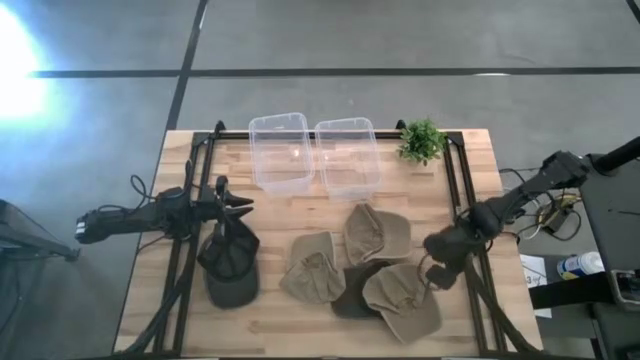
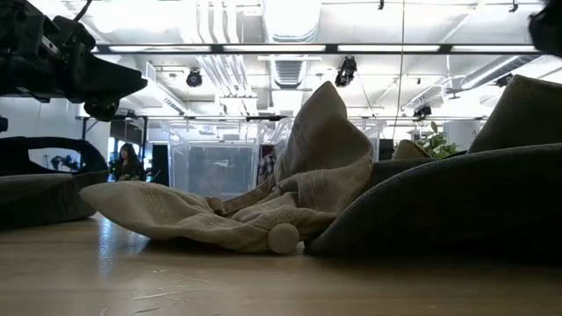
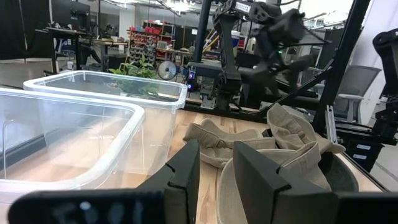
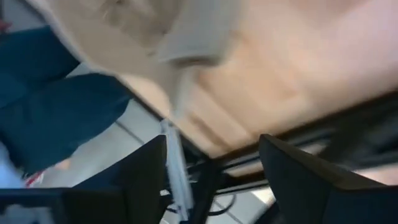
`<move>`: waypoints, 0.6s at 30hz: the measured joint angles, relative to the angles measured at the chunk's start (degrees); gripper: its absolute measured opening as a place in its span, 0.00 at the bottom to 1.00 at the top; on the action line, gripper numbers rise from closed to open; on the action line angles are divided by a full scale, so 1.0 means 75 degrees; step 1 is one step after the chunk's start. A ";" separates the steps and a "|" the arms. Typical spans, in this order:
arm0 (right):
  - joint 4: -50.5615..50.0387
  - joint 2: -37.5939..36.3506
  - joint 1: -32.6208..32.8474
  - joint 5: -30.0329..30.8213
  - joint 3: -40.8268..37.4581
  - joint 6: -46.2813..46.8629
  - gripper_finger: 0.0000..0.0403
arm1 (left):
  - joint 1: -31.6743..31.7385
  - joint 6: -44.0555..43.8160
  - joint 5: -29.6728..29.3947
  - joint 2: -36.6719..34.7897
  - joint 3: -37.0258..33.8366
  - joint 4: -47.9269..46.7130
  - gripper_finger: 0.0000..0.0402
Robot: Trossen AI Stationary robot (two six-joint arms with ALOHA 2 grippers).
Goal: Pick & Place hat
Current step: Put the bottom right brown cap into the right transparent bin
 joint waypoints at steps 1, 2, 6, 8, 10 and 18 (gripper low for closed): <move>0.0324 0.0084 0.0164 0.0022 -0.0071 0.0171 0.65 | 0.0000 0.0000 0.0000 0.0000 0.0000 0.0000 0.23; 0.0587 0.0196 0.0318 0.0075 -0.0149 0.0320 0.66 | -0.0001 0.0000 0.0000 0.0000 0.0000 0.0000 0.23; 0.1221 0.0737 0.0796 0.0711 -0.0369 0.0474 0.67 | 0.0000 0.0000 0.0000 0.0000 0.0000 0.0000 0.23; 0.1425 0.1029 0.0898 0.0992 -0.0442 0.0415 0.67 | 0.0000 0.0000 0.0000 0.0000 0.0000 -0.0003 0.23; 0.1577 0.1309 0.0926 0.1222 -0.0539 0.0285 0.67 | 0.0000 0.0000 0.0000 0.0000 0.0000 -0.0003 0.23; 0.3054 0.2154 0.0921 0.1444 -0.0788 -0.0298 0.59 | -0.0003 0.0000 0.0000 -0.0003 0.0000 -0.0003 0.23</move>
